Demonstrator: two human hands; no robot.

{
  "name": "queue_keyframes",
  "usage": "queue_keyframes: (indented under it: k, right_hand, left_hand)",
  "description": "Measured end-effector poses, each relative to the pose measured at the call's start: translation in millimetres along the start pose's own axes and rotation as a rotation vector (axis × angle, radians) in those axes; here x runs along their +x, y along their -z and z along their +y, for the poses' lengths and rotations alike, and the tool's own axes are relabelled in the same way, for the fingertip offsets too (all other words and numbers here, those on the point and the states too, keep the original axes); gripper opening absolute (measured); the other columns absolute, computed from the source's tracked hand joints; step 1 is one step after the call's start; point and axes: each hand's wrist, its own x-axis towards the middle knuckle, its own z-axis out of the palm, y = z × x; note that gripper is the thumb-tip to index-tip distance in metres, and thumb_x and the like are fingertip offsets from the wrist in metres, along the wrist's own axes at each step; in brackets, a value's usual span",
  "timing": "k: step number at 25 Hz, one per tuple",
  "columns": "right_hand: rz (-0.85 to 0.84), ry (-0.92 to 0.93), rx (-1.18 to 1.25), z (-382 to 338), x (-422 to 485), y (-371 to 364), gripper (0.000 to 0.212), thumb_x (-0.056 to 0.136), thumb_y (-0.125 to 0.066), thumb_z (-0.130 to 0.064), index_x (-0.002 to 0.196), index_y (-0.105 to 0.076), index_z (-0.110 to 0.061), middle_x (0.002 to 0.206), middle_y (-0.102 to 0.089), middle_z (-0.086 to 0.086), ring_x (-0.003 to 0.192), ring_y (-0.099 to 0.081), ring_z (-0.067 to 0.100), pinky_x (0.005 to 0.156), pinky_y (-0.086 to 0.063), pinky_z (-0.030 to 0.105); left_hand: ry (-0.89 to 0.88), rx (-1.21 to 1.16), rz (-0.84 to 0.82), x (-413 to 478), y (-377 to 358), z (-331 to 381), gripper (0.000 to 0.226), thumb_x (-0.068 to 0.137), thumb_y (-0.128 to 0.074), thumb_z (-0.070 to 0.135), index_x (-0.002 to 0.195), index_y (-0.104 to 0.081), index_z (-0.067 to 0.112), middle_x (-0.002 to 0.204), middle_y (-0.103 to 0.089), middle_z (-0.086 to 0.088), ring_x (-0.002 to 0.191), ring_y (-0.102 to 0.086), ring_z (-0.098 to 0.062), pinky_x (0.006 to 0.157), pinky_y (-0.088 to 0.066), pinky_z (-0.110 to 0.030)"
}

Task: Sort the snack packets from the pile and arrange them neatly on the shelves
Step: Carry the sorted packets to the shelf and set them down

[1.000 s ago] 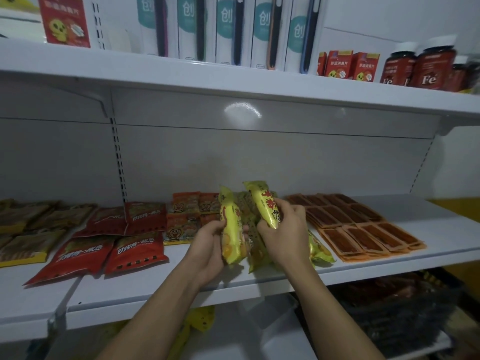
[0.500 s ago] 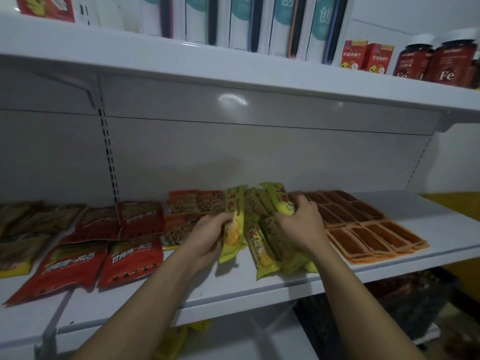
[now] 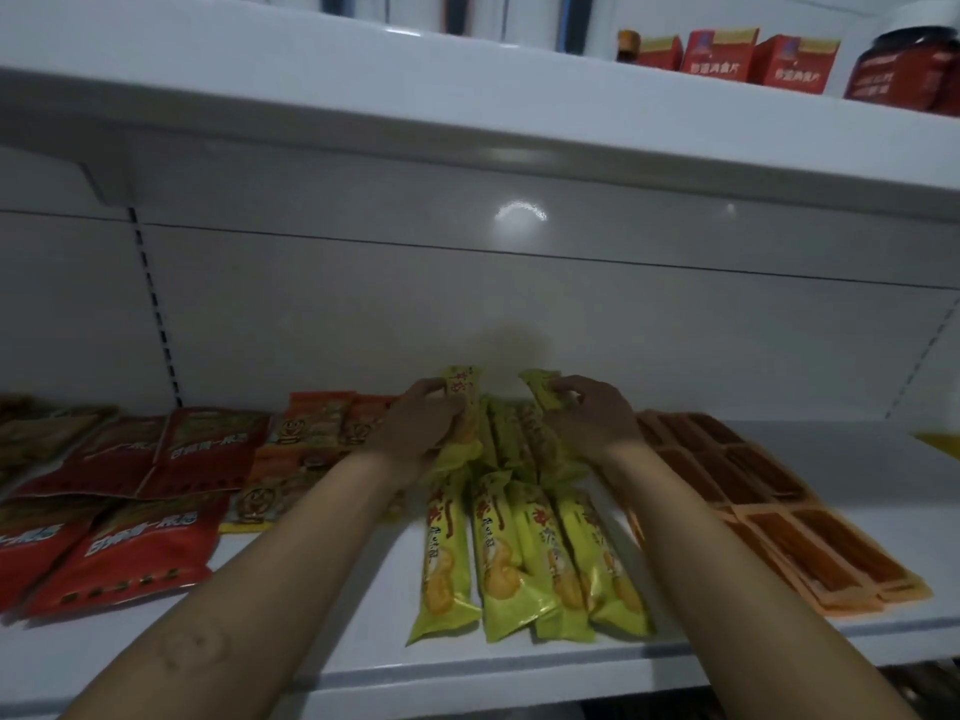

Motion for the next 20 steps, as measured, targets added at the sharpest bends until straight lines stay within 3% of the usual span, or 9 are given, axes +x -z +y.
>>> queue_keyframes:
  k: [2,5,7,10,11,13,16,18,20]
  right_hand:
    - [-0.068,0.018,0.021,8,21,-8,0.05,0.088,-0.063,-0.023,0.137,-0.054,-0.019,0.14,-0.052,0.009,0.134,-0.041,0.03,0.09,-0.041,0.028]
    - [-0.192,0.039,-0.009,14,41,-21,0.054,0.092,-0.058,-0.033,0.142,-0.048,-0.018,0.146,-0.045,0.01,0.139,-0.032,0.032,0.107,-0.035,0.036]
    - [-0.229,0.065,-0.048,19,49,-23,0.044,0.095,-0.054,-0.028,0.136,-0.054,-0.013,0.142,-0.049,0.014,0.135,-0.037,0.034,0.105,-0.037,0.037]
    - [-0.243,0.136,-0.131,23,51,-18,0.032,0.097,-0.052,-0.024,0.115,-0.068,-0.003,0.121,-0.065,0.015,0.111,-0.059,0.03,0.09,-0.046,0.033]
    - [-0.243,0.145,-0.124,25,51,-15,0.03,0.095,-0.054,-0.022,0.112,-0.07,-0.003,0.117,-0.067,0.014,0.106,-0.061,0.028,0.087,-0.048,0.032]
    - [-0.265,0.158,-0.106,30,53,-9,0.029,0.091,-0.06,-0.019,0.115,-0.07,-0.006,0.121,-0.066,0.01,0.108,-0.061,0.025,0.084,-0.046,0.028]
    - [-0.32,0.144,-0.057,40,58,-6,0.04,0.087,-0.068,-0.019,0.127,-0.064,-0.017,0.134,-0.058,0.007,0.114,-0.057,0.022,0.082,-0.041,0.022]
    - [-0.354,0.107,0.006,43,57,-6,0.049,0.084,-0.073,-0.016,0.131,-0.06,-0.019,0.136,-0.055,0.009,0.11,-0.058,0.021,0.079,-0.046,0.025]
    - [-0.382,0.094,0.01,44,56,-7,0.055,0.083,-0.073,-0.017,0.135,-0.056,-0.019,0.138,-0.054,0.011,0.116,-0.057,0.024,0.085,-0.048,0.029]
  left_hand:
    - [-0.025,0.199,0.081,18,-20,0,0.041,0.1,-0.055,0.022,0.138,-0.044,0.014,0.104,-0.065,-0.015,0.073,-0.057,-0.025,0.062,-0.042,-0.03]
    - [-0.04,0.463,0.176,37,-42,-2,0.045,0.099,-0.053,0.03,0.137,-0.043,0.007,0.119,-0.06,-0.011,0.096,-0.06,-0.027,0.069,-0.044,-0.029]
    - [-0.056,0.593,0.176,45,-56,-5,0.043,0.098,-0.053,0.029,0.133,-0.046,0.005,0.118,-0.059,-0.014,0.104,-0.06,-0.031,0.071,-0.048,-0.035]
    - [-0.106,1.004,0.167,53,-63,-10,0.026,0.094,-0.049,0.029,0.093,-0.062,0.006,0.093,-0.064,-0.019,0.091,-0.065,-0.034,0.075,-0.053,-0.038]
    - [-0.144,1.114,0.194,55,-62,-11,0.026,0.094,-0.047,0.031,0.093,-0.062,0.01,0.095,-0.066,-0.015,0.094,-0.065,-0.033,0.081,-0.054,-0.038]
    - [-0.209,1.15,0.184,50,-58,-9,0.034,0.098,-0.047,0.037,0.123,-0.056,0.016,0.117,-0.062,-0.011,0.103,-0.06,-0.032,0.092,-0.049,-0.039]
    - [-0.177,1.068,-0.018,36,-53,-5,0.048,0.097,-0.052,0.044,0.141,-0.046,0.028,0.136,-0.054,-0.009,0.097,-0.061,-0.021,0.085,-0.046,-0.029]
    - [-0.124,1.151,-0.125,34,-50,-5,0.056,0.095,-0.053,0.049,0.147,-0.041,0.031,0.151,-0.042,-0.005,0.127,-0.05,-0.025,0.098,-0.039,-0.03]
    - [-0.123,1.227,-0.156,31,-51,-3,0.061,0.096,-0.049,0.054,0.151,-0.034,0.031,0.158,-0.032,-0.003,0.14,-0.036,-0.027,0.109,-0.033,-0.035]
